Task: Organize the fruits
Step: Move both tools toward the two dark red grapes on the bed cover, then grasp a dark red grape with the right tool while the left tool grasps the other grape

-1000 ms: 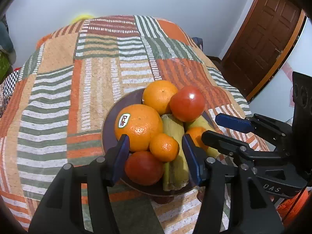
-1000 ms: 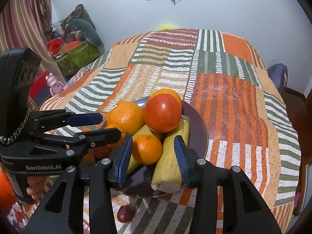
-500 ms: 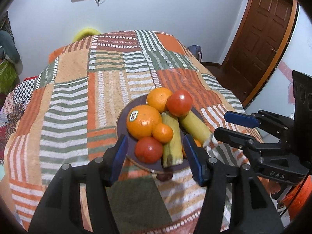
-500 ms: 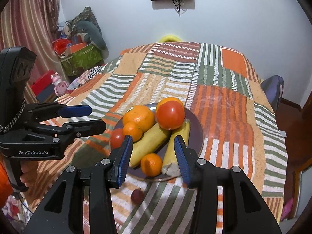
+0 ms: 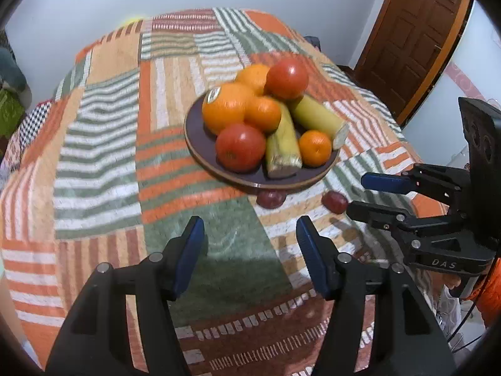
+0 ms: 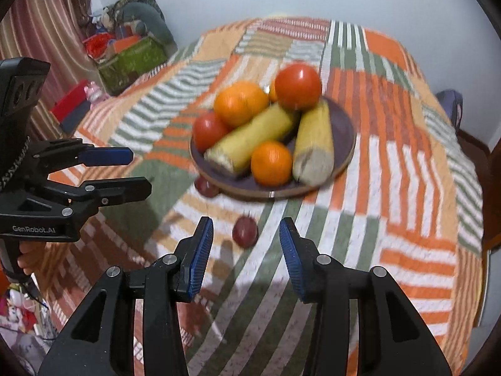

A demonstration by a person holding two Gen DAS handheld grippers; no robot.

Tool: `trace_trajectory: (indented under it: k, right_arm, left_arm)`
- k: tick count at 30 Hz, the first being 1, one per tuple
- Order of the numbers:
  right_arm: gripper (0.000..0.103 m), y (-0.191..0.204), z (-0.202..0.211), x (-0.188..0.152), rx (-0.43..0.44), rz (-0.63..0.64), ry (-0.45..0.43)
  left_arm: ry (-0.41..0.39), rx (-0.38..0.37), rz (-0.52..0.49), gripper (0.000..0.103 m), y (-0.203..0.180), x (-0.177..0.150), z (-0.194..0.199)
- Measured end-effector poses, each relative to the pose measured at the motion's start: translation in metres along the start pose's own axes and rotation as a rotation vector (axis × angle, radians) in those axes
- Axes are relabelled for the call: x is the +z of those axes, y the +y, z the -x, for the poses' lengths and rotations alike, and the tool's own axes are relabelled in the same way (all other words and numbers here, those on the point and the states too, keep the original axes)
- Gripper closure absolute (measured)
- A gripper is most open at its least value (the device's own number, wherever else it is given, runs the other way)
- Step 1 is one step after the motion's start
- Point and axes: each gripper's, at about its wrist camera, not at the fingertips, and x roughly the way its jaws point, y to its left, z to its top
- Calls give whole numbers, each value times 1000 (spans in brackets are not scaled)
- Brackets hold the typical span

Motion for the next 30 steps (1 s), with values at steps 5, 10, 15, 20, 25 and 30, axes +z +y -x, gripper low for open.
trace_trajectory:
  k: [5,10,15,20,25,30]
  right_arm:
    - [63,2,-11,-4,5,4,29]
    - [71,6,-19,-1,1,23,31]
    - [78,10,-25,-3,-14,47,37]
    - [85,4,-25,-2,-11,31,38]
    - [85,1,-20,-2,3,16,30]
    - [85,-2,-16,-3,17,2,23]
  left_arm:
    - [18,-14,9,45,0,-2,-16]
    - [21,-21,-16,55,-7,-2,-26]
    - [60,-64,-25,73,-11,0,-40]
    - [60,-46,-33,73,-16,4,-47]
    - [62,-37,-31,73,-19,11,-54]
    - [61,-13,-36,73,-20,15,-61]
